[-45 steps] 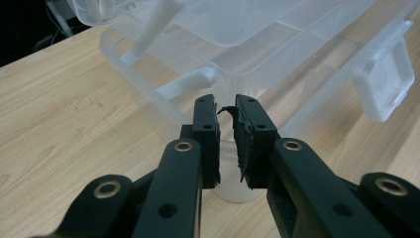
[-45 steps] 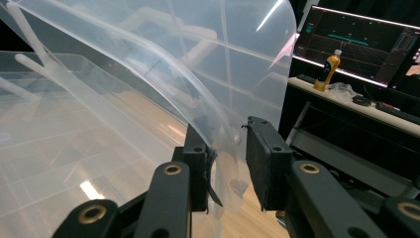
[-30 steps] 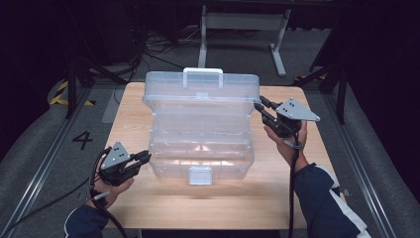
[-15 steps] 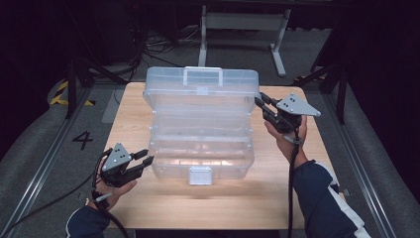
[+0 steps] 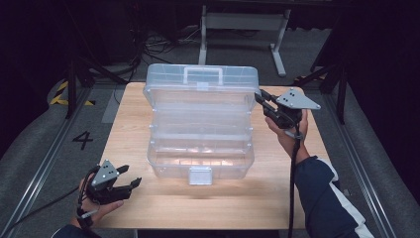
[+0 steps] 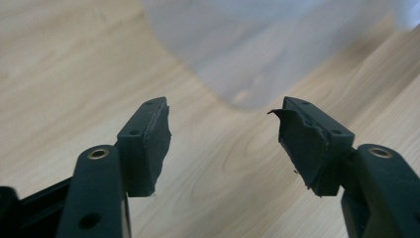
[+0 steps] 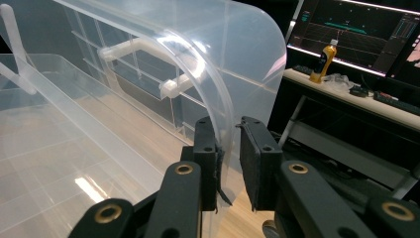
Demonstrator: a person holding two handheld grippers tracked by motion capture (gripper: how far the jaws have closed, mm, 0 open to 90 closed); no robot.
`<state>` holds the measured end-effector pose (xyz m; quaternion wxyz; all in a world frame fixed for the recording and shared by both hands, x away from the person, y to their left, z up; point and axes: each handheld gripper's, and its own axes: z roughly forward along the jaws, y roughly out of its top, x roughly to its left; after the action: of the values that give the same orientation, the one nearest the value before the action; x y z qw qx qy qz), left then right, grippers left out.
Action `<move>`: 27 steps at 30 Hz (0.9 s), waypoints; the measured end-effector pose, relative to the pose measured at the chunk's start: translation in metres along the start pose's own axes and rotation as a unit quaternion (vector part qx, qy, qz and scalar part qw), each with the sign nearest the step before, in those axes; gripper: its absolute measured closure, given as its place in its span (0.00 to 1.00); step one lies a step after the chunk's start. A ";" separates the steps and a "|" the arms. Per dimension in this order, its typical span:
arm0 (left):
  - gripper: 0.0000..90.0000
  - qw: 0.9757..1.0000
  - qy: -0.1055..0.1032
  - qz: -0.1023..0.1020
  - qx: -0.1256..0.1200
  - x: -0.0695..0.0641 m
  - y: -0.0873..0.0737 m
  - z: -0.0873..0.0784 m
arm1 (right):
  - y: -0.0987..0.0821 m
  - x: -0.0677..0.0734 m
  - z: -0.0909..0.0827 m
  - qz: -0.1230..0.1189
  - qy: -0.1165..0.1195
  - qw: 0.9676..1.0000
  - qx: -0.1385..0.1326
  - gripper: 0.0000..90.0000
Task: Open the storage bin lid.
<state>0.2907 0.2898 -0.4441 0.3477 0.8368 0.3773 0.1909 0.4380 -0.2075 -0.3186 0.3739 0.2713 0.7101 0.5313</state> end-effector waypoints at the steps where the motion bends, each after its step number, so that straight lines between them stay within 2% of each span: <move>1: 0.38 1.000 -0.001 0.000 0.013 0.000 -0.003 0.002 | 0.000 0.000 0.000 0.000 0.001 1.000 0.001 0.87; 2: 0.37 1.000 -0.001 0.005 0.027 0.001 -0.006 0.005 | 0.000 -0.001 0.000 0.001 0.001 1.000 0.001 0.87; 4: 0.35 0.999 -0.001 0.000 0.043 0.001 -0.013 0.012 | 0.000 -0.001 0.001 0.003 0.002 1.000 0.001 0.87; 7: 0.33 0.998 -0.002 0.004 0.066 0.002 -0.018 0.019 | 0.002 -0.002 0.002 0.004 0.001 1.000 0.004 0.87; 8: 0.31 0.998 -0.005 -0.007 0.065 0.002 -0.019 0.020 | 0.002 -0.002 0.002 0.004 0.001 1.000 0.005 0.87; 10: 0.30 0.998 -0.009 -0.002 0.059 0.005 -0.019 0.022 | 0.002 -0.003 0.003 0.006 0.000 1.000 0.004 0.87; 12: 0.27 0.998 -0.030 -0.021 0.051 0.007 -0.022 0.025 | 0.003 -0.004 0.004 0.014 0.002 1.000 0.004 0.88; 13: 0.24 0.998 -0.032 -0.019 0.046 0.008 -0.022 0.026 | 0.003 -0.005 0.005 0.017 0.003 1.000 0.005 0.88; 14: 0.22 0.999 -0.032 -0.009 0.041 0.009 -0.023 0.027 | 0.003 -0.006 0.005 0.017 0.004 1.000 0.005 0.88; 16: 0.19 0.999 -0.031 -0.014 0.029 0.009 -0.025 0.029 | 0.003 -0.007 0.007 0.023 0.006 1.000 0.002 0.88; 20: 0.19 0.999 -0.027 -0.011 0.029 0.010 -0.024 0.029 | 0.004 -0.008 0.009 0.024 0.002 1.000 0.002 0.88; 22: 0.18 0.999 -0.031 -0.022 0.030 0.009 -0.024 0.030 | 0.004 -0.009 0.011 0.029 0.002 1.000 0.002 0.88; 23: 0.18 0.999 -0.028 -0.011 0.029 0.011 -0.023 0.031 | 0.004 -0.010 0.011 0.032 0.003 0.999 0.002 0.88; 24: 0.18 0.999 -0.032 -0.022 0.032 0.009 -0.023 0.031 | 0.004 -0.011 0.012 0.034 0.003 0.999 0.002 0.89; 26: 0.18 0.999 -0.028 -0.013 0.034 0.011 -0.021 0.032 | 0.005 -0.011 0.013 0.033 0.003 0.999 0.003 0.89; 27: 0.17 0.999 -0.028 -0.016 0.031 0.011 -0.021 0.033 | 0.005 -0.012 0.014 0.032 0.002 0.999 0.004 0.89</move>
<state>0.3060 0.2937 -0.4811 0.3348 0.8460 0.3870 0.1496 0.4561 -0.2076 -0.3129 0.3540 0.2941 0.7039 0.5410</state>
